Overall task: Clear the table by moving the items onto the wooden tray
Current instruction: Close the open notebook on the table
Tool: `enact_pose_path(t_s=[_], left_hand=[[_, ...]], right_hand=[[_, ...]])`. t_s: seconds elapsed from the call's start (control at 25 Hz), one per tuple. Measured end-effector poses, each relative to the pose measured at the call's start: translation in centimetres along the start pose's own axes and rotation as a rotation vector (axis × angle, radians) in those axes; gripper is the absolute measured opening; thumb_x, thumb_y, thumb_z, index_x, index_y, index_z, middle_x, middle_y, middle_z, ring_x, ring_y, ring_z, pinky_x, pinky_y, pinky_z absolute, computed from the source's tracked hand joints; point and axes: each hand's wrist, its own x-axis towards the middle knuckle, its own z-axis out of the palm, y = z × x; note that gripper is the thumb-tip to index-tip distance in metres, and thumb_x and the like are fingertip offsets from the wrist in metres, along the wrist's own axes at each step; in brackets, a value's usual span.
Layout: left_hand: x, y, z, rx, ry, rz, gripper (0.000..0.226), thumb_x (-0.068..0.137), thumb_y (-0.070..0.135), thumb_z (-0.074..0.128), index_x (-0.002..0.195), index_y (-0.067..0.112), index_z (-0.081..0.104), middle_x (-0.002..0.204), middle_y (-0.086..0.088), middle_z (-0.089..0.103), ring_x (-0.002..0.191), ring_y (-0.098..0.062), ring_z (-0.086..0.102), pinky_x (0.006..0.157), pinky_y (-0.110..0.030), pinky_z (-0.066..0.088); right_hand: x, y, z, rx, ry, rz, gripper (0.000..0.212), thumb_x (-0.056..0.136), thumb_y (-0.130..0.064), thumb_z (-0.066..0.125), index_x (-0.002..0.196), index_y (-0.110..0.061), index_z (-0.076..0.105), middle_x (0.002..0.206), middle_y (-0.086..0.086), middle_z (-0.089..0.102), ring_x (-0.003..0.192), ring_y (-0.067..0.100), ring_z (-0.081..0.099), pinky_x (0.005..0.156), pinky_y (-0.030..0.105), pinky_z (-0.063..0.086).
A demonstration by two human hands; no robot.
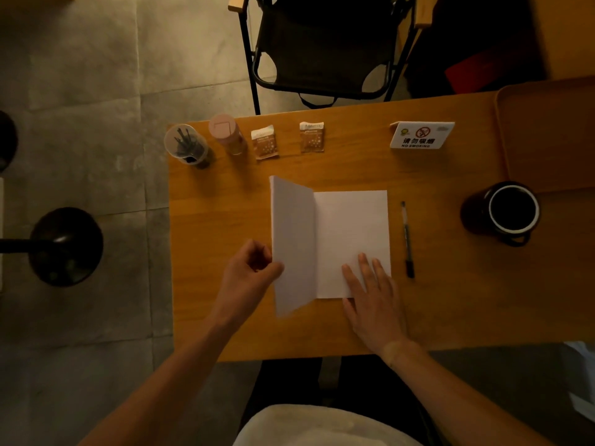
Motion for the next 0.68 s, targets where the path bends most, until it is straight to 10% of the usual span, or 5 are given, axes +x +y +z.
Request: enact_pose_path(t_s=[0.4, 0.68], left_hand=[[3.1, 2.4, 12.1, 0.331, -0.342, 0.241, 0.017, 0.084, 0.025, 0.069, 0.083, 0.025, 0.052, 0.078, 0.005, 0.059, 0.071, -0.013, 0.058, 0.064, -0.027, 0.053], [6.0, 0.8, 18.4, 0.627, -0.3, 0.156, 0.018, 0.087, 0.031, 0.06, 0.088, 0.022, 0.044, 0.075, 0.009, 0.047, 0.065, -0.013, 0.053, 0.049, -0.021, 0.04]], right_hand=[[-2.3, 4.4, 1.4, -0.046, 0.154, -0.148, 0.066, 0.101, -0.042, 0.023, 0.154, -0.017, -0.007, 0.163, 0.014, 0.015, 0.148, 0.035, 0.02, 0.121, 0.047, 0.024], [-4.7, 6.0, 2.3, -0.042, 0.118, -0.04, 0.065, 0.101, -0.043, 0.004, 0.143, -0.02, 0.047, 0.153, 0.011, 0.04, 0.143, 0.032, 0.034, 0.108, 0.045, 0.031]])
